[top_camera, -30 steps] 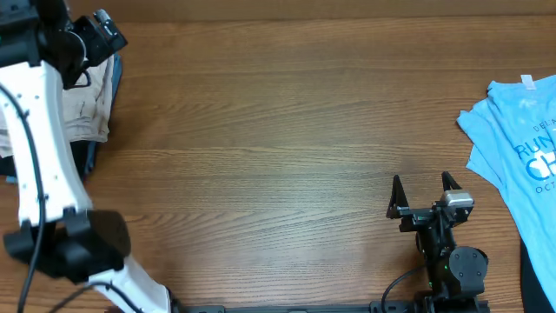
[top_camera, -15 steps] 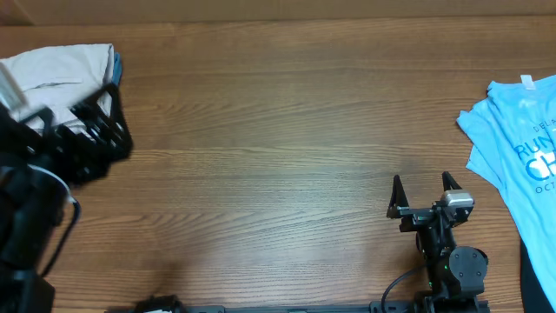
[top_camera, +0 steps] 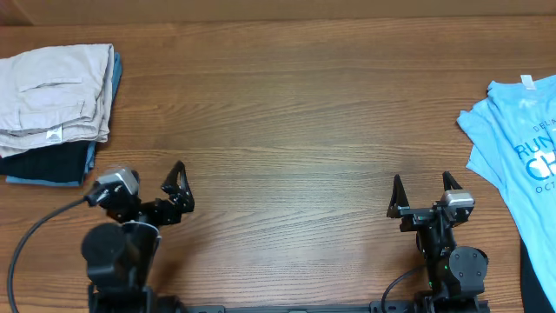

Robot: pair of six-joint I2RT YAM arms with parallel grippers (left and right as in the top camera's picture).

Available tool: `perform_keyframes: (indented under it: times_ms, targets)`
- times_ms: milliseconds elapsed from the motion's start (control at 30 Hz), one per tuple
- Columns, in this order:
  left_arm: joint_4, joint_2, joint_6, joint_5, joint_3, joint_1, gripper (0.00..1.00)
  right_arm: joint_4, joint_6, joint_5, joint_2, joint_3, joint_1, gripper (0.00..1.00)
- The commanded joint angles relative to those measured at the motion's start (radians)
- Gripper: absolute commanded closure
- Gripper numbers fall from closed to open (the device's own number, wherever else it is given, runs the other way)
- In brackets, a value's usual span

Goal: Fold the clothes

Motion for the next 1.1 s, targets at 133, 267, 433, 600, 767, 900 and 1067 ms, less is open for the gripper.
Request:
perform_keyframes:
  times_ms: [133, 267, 433, 600, 767, 900, 1067]
  targets:
    - [0.302, -0.153, 0.150, -0.181, -0.273, -0.087, 0.00, 0.006, 0.000, 0.006, -0.007, -0.010, -0.005, 0.00]
    - [0.357, -0.261, 0.187, -0.203, -0.388, -0.087, 0.00, 0.006, 0.000, 0.006, -0.007, -0.010, -0.005, 0.00]
    - [0.302, -0.355, 0.321, -0.208, -0.436, -0.087, 0.00, 0.006, 0.000, 0.006, -0.007, -0.010, -0.005, 0.00]
    - [0.204, -0.381, 0.482, -0.183, -0.436, -0.087, 0.00, 0.006, 0.000, 0.006, -0.007, -0.010, -0.005, 0.00]
    - [0.204, -0.381, 0.496, -0.177, -0.436, -0.087, 0.00, 0.006, 0.000, 0.006, -0.007, -0.010, -0.005, 0.00]
    - [0.204, -0.381, 0.496, -0.177, -0.436, -0.087, 0.00, 0.006, 0.000, 0.006, -0.007, -0.010, -0.005, 0.00]
    - [0.204, -0.380, 0.496, -0.177, -0.436, -0.087, 0.00, 0.006, 0.000, 0.006, -0.007, -0.010, -0.005, 0.00]
